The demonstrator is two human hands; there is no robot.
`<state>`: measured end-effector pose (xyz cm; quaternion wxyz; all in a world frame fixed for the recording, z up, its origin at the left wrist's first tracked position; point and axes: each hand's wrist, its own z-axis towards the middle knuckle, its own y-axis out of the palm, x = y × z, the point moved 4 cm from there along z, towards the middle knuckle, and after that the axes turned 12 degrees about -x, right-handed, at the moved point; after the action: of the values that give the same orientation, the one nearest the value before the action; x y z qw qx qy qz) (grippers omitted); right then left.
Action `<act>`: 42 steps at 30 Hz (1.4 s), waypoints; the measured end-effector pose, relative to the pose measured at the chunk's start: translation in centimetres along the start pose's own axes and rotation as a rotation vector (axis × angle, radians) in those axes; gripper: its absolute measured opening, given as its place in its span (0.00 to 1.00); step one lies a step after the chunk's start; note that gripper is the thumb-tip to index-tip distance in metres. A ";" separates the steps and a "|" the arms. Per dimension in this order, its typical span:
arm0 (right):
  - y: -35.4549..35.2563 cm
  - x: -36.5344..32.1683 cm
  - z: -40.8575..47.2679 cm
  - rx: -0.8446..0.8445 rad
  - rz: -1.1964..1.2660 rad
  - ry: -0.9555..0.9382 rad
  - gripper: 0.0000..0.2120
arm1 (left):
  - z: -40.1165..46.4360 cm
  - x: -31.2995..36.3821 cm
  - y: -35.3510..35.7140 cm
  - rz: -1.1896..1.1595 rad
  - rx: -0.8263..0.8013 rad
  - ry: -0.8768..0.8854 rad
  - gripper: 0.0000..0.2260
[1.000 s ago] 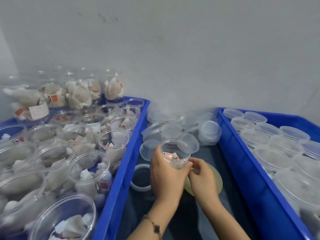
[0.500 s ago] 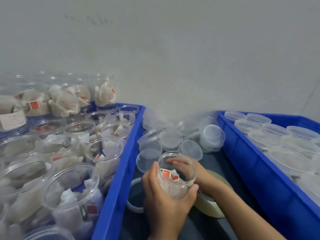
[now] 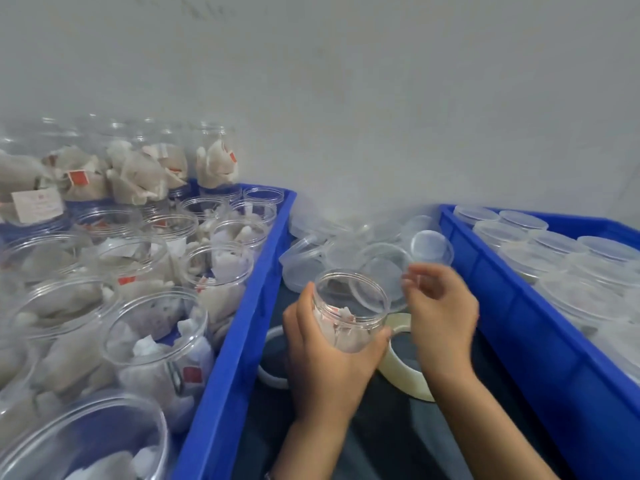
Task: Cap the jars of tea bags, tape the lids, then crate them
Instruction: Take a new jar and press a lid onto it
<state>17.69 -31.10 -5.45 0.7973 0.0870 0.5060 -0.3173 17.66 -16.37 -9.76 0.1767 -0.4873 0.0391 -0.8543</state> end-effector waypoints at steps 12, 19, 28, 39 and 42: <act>-1.1 -3.5 -6.1 -0.208 -0.209 -0.651 0.14 | -1.2 1.8 1.4 -0.043 -0.203 0.064 0.46; -0.6 -3.2 -6.2 -0.326 -0.131 -0.509 0.12 | -1.3 2.2 0.6 -0.196 -0.128 0.028 0.43; -0.9 -1.4 -5.8 -0.303 0.146 -0.084 0.35 | -1.5 1.4 1.5 -0.182 -0.196 0.045 0.50; -1.3 -1.5 -5.7 -0.261 0.156 -0.062 0.37 | -1.6 1.0 1.8 -0.224 -0.216 0.049 0.47; -1.2 -1.3 -5.7 -0.270 0.133 -0.033 0.39 | -1.6 1.0 1.8 -0.218 -0.212 0.034 0.47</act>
<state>12.33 -28.87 -6.85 0.8293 0.0072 0.5238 -0.1944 16.34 -18.56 -10.25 0.0295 -0.4900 0.0790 -0.8676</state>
